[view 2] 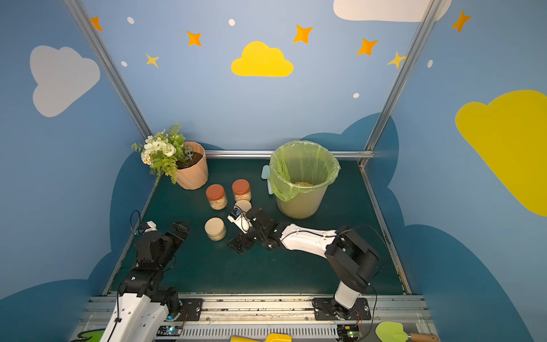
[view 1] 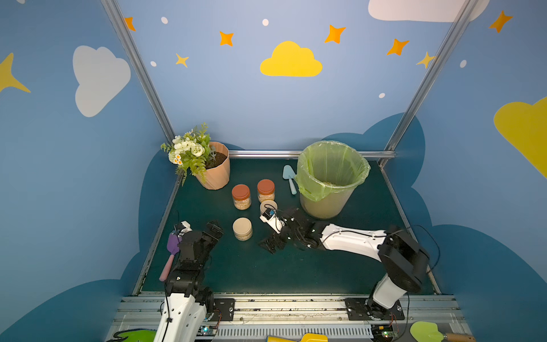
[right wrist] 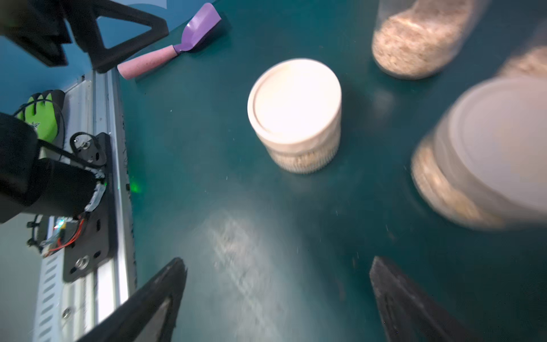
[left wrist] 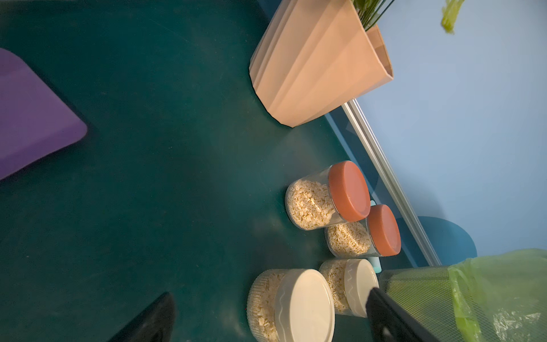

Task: Empty expired oatmeal from jars
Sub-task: Pick up the jar from the center of the board.

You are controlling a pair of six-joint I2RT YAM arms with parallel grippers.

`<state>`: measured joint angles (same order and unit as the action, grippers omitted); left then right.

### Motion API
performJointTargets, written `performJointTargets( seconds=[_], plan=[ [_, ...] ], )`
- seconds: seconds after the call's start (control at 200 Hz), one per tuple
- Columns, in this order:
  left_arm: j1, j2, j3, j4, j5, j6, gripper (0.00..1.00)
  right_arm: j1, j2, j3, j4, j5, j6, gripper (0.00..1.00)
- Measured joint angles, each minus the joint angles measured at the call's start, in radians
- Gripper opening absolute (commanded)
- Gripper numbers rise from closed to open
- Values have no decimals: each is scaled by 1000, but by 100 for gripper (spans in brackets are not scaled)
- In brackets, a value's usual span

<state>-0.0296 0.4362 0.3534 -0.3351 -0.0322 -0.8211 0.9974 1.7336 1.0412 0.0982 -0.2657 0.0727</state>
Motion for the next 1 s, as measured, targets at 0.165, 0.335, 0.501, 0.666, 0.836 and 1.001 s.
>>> performJointTargets(
  seconds=[0.165,0.335,0.501,0.666,0.836,1.001],
  plan=[
    [3,-3,-3,-8,0,-5,100,0,134,150,-3,-5,-16,98],
    [4,-8,-6,-14,0,-5,100,0,231,263,-15,-4,-28,98],
    [7,-4,-6,-14,0,-5,100,0,315,365,-48,-8,-31,98],
    [8,16,-6,-13,0,-2,100,8,372,444,-85,-15,-41,98],
    [8,26,-6,-14,0,0,100,32,402,494,-122,-13,-57,98],
    [8,25,-6,-14,1,6,100,53,431,531,-140,21,-63,98]
  ],
)
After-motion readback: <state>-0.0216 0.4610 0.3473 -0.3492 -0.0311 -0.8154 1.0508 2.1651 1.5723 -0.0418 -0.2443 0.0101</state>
